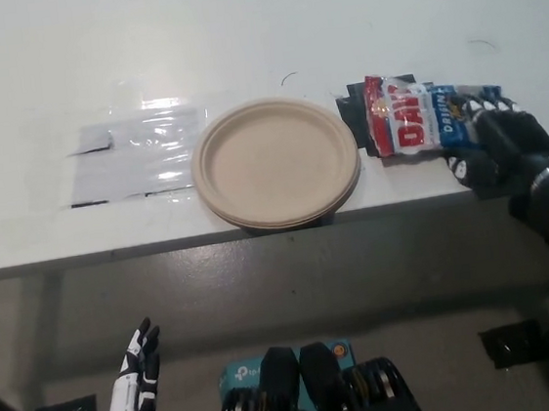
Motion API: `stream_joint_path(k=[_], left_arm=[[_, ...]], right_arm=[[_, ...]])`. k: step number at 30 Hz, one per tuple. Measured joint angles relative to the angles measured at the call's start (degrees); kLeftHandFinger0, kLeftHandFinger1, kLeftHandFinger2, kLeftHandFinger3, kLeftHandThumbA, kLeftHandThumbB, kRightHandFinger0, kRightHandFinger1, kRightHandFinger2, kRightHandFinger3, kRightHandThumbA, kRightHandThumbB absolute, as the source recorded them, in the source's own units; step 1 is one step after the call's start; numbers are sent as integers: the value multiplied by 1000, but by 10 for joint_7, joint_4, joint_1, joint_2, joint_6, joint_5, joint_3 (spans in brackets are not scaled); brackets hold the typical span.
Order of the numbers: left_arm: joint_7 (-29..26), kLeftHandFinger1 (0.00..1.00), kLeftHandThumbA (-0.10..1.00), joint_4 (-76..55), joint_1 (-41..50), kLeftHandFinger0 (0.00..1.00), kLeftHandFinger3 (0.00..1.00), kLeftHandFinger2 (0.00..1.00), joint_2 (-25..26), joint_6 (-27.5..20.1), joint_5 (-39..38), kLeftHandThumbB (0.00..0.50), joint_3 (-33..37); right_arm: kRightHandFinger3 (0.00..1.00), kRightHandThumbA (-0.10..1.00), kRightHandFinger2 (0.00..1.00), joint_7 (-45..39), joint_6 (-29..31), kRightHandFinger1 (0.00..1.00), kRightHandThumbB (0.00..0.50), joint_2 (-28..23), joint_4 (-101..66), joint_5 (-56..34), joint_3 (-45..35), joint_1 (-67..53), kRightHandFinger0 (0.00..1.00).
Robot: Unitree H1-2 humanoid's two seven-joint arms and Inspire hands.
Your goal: The robot picks up a small bag of sunflower seeds on the right hand side and take it to the empty plate on the left hand side then pours some sunflower seeds on to the plate.
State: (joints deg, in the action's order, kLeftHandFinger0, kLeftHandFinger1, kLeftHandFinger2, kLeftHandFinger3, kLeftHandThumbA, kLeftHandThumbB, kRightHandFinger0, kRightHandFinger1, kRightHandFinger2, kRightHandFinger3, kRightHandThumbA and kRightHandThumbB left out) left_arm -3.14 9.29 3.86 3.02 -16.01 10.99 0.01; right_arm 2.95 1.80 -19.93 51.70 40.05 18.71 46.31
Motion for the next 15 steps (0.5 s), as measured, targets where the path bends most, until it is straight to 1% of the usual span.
stream_joint_path(k=[1, 2, 3, 4, 5, 6, 7, 8, 9, 10, 12, 13, 14, 15], left_arm=[[0, 1000, 1000, 0, 0, 1000, 1000, 1000, 0, 0, 0, 132, 0], [0, 1000, 1000, 0, 0, 1000, 1000, 1000, 0, 0, 0, 134, 0], [0, 1000, 1000, 0, 0, 1000, 1000, 1000, 0, 0, 0, 134, 0], [0, 1000, 1000, 0, 0, 1000, 1000, 1000, 0, 0, 0, 124, 0], [0, 1000, 1000, 0, 0, 1000, 1000, 1000, 0, 0, 0, 122, 0], [0, 1000, 1000, 0, 0, 1000, 1000, 1000, -1, 0, 0, 111, -1], [0, 1000, 1000, 0, 0, 1000, 1000, 1000, -1, 0, 1, 118, -1], [0, 1000, 1000, 0, 0, 1000, 1000, 1000, -1, -1, 1, 127, -1], [-1, 1000, 1000, 0, -1, 1000, 1000, 1000, -1, -2, 1, 126, -1], [-1, 1000, 1000, 0, -3, 1000, 1000, 1000, -2, -3, 1, 125, -1], [-3, 1000, 1000, 1, -7, 1000, 1000, 1000, -2, -8, 1, 126, -2], [-5, 1000, 1000, 1, -9, 1000, 1000, 1000, -2, -11, 1, 131, -3], [-6, 1000, 1000, 1, -11, 1000, 1000, 1000, -2, -14, 1, 133, -4], [-6, 1000, 1000, 1, -12, 1000, 1000, 1000, -2, -16, 1, 143, -4]], right_arm=[[288, -100, 247, 17, 8, 48, 270, 2, 22, 1, 4, 9, 3], [241, -100, 205, 35, 15, 10, 259, 4, 43, 3, 12, 19, 1], [306, -100, 379, 55, 22, 67, 250, 5, 63, 5, 19, 28, 0], [451, -100, 578, 73, 30, 136, 237, 5, 81, 6, 25, 36, 0], [551, -100, 685, 90, 37, 190, 223, 6, 96, 7, 31, 43, 0], [683, -100, 764, 109, 45, 228, 203, 8, 114, 8, 39, 49, 0], [765, -100, 807, 123, 52, 263, 185, 10, 128, 9, 45, 56, 0], [807, -100, 812, 143, 62, 274, 183, 12, 147, 12, 52, 62, 0], [841, -100, 846, 161, 72, 304, 175, 15, 165, 14, 60, 67, 0], [833, -100, 833, 180, 82, 319, 174, 18, 179, 15, 67, 70, 0], [823, -100, 827, 221, 103, 330, 191, 25, 206, 17, 80, 73, 0], [825, -100, 857, 239, 112, 378, 161, 27, 216, 18, 86, 72, 12], [804, -100, 844, 253, 119, 374, 157, 30, 223, 18, 90, 72, 0], [813, -100, 859, 266, 127, 401, 168, 34, 229, 18, 93, 72, 1]])
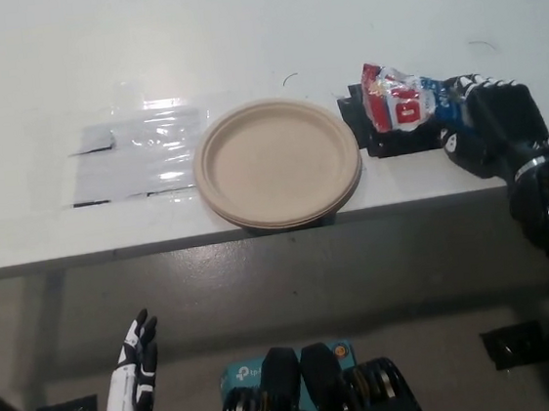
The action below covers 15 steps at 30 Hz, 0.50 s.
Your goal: The robot picks up a small bag of sunflower seeds on the right hand side and take it to the empty plate on the left hand side then pours some sunflower seeds on to the plate.
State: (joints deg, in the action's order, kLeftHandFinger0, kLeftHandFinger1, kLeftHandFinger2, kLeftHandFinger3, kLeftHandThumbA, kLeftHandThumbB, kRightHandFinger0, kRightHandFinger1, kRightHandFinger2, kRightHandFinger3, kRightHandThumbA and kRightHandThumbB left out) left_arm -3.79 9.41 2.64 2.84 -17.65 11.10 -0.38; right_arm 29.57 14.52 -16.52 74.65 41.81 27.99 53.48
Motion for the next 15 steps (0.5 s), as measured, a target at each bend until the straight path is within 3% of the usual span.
stream_joint_path(k=[4, 8, 12, 15], left_arm=[[0, 1000, 1000, 6, -2, 1000, 1000, 1000, -1, -8, 0, 138, 0], [0, 1000, 1000, 8, -2, 1000, 1000, 1000, -1, -11, 0, 125, 0], [-4, 1000, 1000, 9, -2, 1000, 1000, 1000, -1, -14, 1, 119, -1], [-7, 1000, 1000, 10, -2, 1000, 1000, 1000, -1, -16, 2, 116, -1]], right_arm=[[766, -100, 828, 36, 29, 380, 120, 9, 12, -5, 1, -6, 0], [745, -100, 822, 64, 54, 370, 125, 14, 18, -16, -6, -12, 0], [789, -100, 880, 81, 75, 396, 118, 21, 21, -30, -16, -18, 0], [733, -100, 841, 89, 84, 373, 122, 25, 20, -42, -21, -21, 0]])
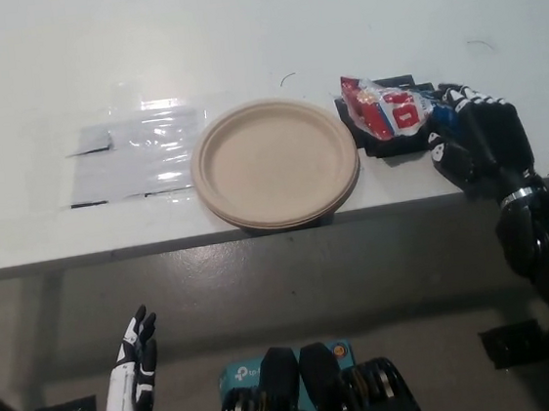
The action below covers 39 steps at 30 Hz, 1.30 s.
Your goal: The robot picks up a small bag of sunflower seeds on the right hand side and take it to the empty plate on the left hand side then pours some sunflower seeds on to the plate.
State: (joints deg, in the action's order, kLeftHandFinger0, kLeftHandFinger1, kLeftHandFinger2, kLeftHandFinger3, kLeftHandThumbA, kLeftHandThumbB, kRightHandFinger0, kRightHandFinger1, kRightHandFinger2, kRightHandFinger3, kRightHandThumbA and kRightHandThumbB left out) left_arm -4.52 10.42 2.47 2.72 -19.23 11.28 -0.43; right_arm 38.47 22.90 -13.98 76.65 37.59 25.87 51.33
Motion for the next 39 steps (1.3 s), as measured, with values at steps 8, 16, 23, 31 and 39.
stream_joint_path(k=[8, 16, 23, 31, 39], left_arm=[[-6, 1000, 1000, 0, 0, 1000, 1000, 1000, 0, 0, 1, 122, 0], [-7, 1000, 1000, 0, 0, 1000, 1000, 1000, 0, 0, 3, 113, 1], [-7, 1000, 1000, 0, 0, 1000, 1000, 1000, 0, 0, 5, 125, 1], [-7, 1000, 1000, 0, 0, 1000, 1000, 1000, 0, 0, 7, 106, 2], [-7, 1000, 1000, 0, 0, 1000, 1000, 1000, 0, 0, 13, 124, 2]], right_arm=[[824, -100, 878, 18, 16, 402, 137, 16, -10, -28, -1, -8, 0], [776, -100, 823, 20, 22, 374, 160, 32, -24, -42, 12, -11, 0], [832, -100, 804, 21, 25, 351, 161, 45, -28, -51, 27, -10, 0], [809, -100, 856, 32, 27, 382, 154, 44, -14, -37, 75, 6, 0], [591, -100, 699, 60, 17, 272, 201, 36, 10, 8, 159, 30, 0]])
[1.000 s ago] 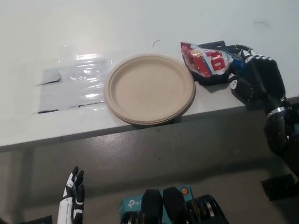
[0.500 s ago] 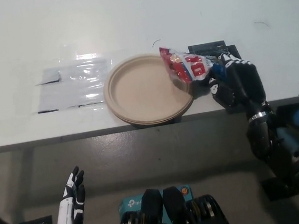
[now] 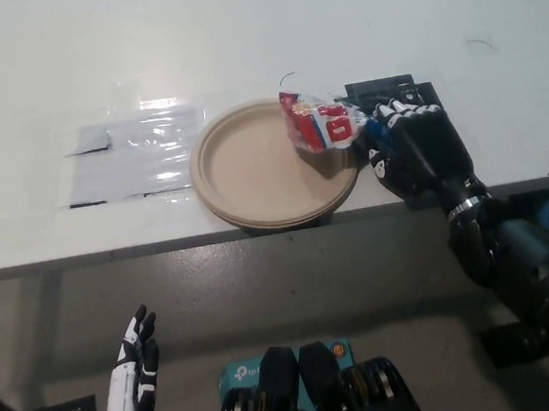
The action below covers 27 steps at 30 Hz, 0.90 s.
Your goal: The robot picks up a small bag of sunflower seeds on the right hand side and take it to the empty plate on the left hand side then pours some sunflower seeds on to the plate.
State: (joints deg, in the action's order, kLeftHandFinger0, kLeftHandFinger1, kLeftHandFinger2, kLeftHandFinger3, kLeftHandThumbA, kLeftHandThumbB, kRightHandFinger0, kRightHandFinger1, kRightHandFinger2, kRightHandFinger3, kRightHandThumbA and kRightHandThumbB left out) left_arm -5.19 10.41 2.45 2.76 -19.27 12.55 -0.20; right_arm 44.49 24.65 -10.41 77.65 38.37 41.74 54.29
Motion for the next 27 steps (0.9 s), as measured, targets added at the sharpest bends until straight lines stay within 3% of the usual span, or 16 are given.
stream_joint_path(k=[2, 5, 10, 15, 18, 22, 27], left_arm=[[0, 1000, 1000, 0, 0, 1000, 1000, 1000, 0, 0, 2, 130, 0], [0, 1000, 1000, 0, 0, 1000, 1000, 1000, 1, -1, 3, 135, 0], [0, 1000, 1000, 0, -3, 1000, 1000, 1000, 1, -1, 4, 134, 0], [0, 1000, 1000, 0, -6, 1000, 1000, 1000, 1, -1, 5, 131, 0], [0, 1000, 1000, 0, -9, 1000, 1000, 1000, 2, -1, 6, 126, 0], [0, 1000, 1000, 0, -10, 1000, 1000, 1000, 3, -1, 9, 122, 1], [0, 1000, 1000, 0, -10, 1000, 1000, 1000, 3, -1, 13, 139, 2]], right_arm=[[493, -100, 625, 7, -7, 230, 159, -3, 3, 14, 20, 6, 0], [376, -100, 548, 15, -15, 123, 199, -8, 5, 29, 46, 15, 0], [413, -100, 693, 26, -35, 193, 225, -15, 7, 60, 90, 34, 0], [360, -100, 634, 31, -46, 155, 231, -19, 6, 84, 116, 45, 0], [285, -100, 540, 32, -51, 5, 217, -22, 6, 97, 126, 51, 0], [181, -100, 280, 35, -57, 0, 239, -25, 5, 115, 137, 58, 0], [211, -100, 266, 39, -59, 0, 257, -29, 2, 134, 142, 64, 0]])
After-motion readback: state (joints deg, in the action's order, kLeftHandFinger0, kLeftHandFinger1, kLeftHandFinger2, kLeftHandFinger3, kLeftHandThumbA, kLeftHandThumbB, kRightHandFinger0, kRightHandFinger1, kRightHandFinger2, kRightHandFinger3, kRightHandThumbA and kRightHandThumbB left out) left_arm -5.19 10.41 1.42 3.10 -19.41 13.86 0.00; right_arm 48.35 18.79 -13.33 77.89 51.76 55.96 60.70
